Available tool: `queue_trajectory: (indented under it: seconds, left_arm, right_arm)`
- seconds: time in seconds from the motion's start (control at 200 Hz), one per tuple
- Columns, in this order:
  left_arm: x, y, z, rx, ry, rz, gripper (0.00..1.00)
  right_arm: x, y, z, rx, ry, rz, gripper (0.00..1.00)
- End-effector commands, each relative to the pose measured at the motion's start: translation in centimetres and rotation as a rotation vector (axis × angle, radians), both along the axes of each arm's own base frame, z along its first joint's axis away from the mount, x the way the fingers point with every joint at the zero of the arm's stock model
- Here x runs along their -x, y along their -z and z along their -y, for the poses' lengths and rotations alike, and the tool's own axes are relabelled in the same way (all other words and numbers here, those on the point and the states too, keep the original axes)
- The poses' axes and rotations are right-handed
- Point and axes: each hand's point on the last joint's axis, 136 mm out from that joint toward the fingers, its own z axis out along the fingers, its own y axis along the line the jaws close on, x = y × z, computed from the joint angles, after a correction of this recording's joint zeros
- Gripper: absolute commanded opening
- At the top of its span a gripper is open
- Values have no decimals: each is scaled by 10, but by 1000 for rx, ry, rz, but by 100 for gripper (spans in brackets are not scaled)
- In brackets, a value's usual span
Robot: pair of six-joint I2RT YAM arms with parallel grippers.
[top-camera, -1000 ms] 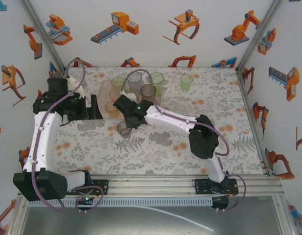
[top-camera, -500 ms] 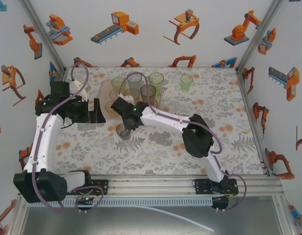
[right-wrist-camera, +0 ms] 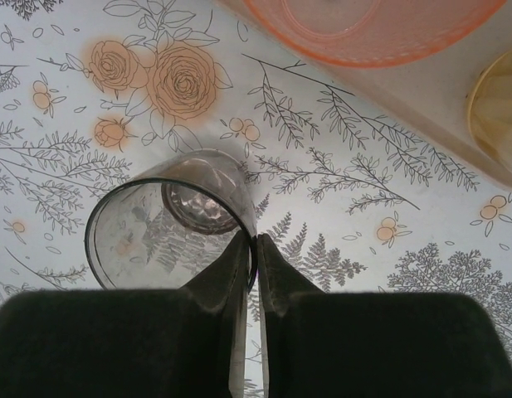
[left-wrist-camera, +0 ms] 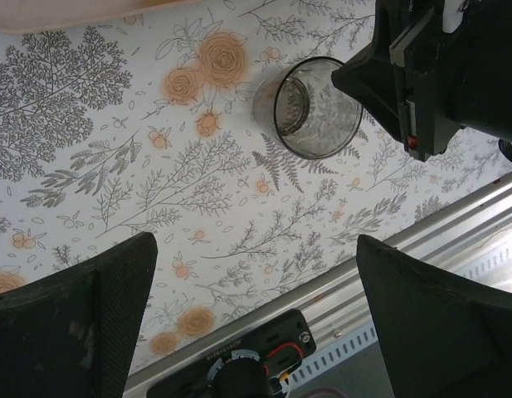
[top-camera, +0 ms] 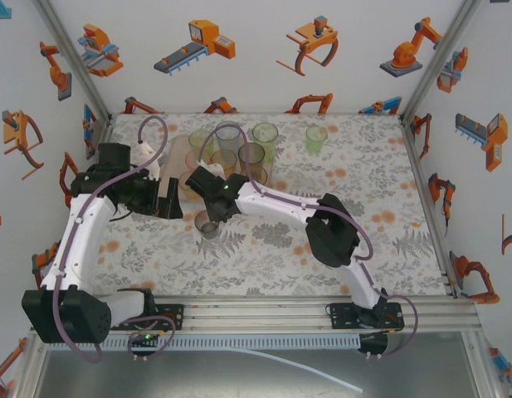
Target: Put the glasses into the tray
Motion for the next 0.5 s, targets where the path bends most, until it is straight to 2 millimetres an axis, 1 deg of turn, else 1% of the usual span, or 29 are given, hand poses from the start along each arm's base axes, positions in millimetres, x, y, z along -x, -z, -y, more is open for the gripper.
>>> queue_trajectory:
  seconds: [0.0,0.07,0.155,0.235,0.3,0.371,0.426,0.496]
  left_arm:
    - [0,0,1,-25,31,26,98]
    - [0,-1,2,-21,30,26,98]
    - [-1,-3,3,-13,21,28,99]
    - [-3,-6,1,-11,-10,34,100]
    - [-7,-12,-3,-18,-51,53,98]
    - [-13,-20,-8,-22,-99,74,98]
    - [-17,-27,-11,-23,-134,84,98]
    - [-21,-33,-10,-8,-147,87,100]
  right_arm:
    - [1,-6,-8,-23,-11,10,17]
    - [2,-6,-9,-25,-15,8,21]
    - [2,-8,-9,-28,-17,7,29]
    - [3,-11,-9,-34,-17,5,32]
    - [2,-21,-5,-39,-10,15,33]
    - [0,-38,0,-51,-4,36,33]
    - [0,-53,5,-68,-1,45,33]
    - [-1,-74,12,-93,4,61,33]
